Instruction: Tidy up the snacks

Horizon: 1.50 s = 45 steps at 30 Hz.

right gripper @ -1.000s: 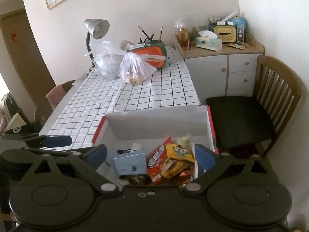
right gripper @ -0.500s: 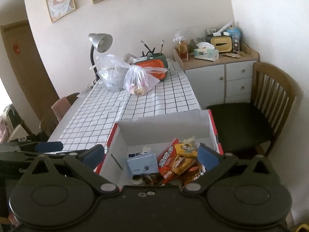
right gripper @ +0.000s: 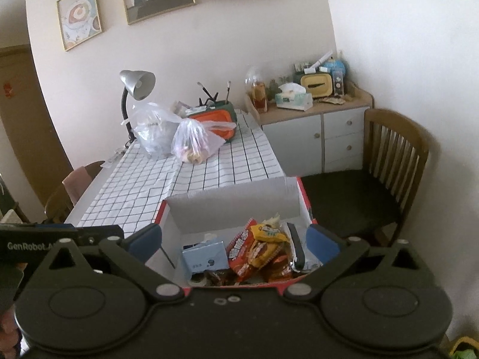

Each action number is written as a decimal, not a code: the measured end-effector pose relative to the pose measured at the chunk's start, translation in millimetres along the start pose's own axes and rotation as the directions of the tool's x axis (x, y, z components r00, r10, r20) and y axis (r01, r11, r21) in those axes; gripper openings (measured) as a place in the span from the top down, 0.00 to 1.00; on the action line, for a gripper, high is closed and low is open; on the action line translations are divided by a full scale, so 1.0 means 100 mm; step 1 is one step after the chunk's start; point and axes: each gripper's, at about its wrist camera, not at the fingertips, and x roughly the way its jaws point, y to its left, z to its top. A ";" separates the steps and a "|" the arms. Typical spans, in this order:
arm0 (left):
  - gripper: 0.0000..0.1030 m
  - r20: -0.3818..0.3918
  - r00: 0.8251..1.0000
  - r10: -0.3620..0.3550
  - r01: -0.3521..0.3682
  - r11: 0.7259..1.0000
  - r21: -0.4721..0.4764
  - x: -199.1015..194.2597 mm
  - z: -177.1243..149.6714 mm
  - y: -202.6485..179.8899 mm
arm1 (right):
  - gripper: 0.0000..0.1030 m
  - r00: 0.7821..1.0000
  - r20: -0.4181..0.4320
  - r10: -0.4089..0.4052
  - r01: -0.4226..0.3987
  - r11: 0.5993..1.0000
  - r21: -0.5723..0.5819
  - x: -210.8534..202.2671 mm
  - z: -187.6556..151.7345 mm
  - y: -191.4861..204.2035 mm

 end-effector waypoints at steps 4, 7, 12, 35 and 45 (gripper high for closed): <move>0.03 -0.002 1.000 0.007 -0.007 1.000 0.003 -0.05 -0.02 -0.06 | 0.00 1.000 0.001 0.000 0.000 1.000 0.003 -0.03 0.00 0.00; 0.03 0.000 1.000 0.023 -0.023 1.000 -0.002 -0.08 -0.03 -0.09 | 0.00 1.000 0.002 0.002 -0.002 1.000 0.012 -0.04 0.00 -0.02; 0.03 0.001 0.999 0.043 -0.043 0.999 -0.006 -0.10 -0.01 -0.12 | 0.00 1.000 -0.007 0.004 -0.003 1.000 0.020 -0.05 0.00 -0.05; 0.03 -0.029 0.997 0.075 -0.076 0.997 -0.027 -0.01 0.02 -0.22 | 0.00 0.999 -0.053 0.001 0.000 1.000 0.017 0.05 0.04 -0.15; 0.03 -0.017 0.996 0.085 -0.085 0.996 -0.031 -0.02 0.04 -0.24 | 0.00 0.999 -0.044 0.002 -0.002 1.000 0.018 0.04 0.03 -0.19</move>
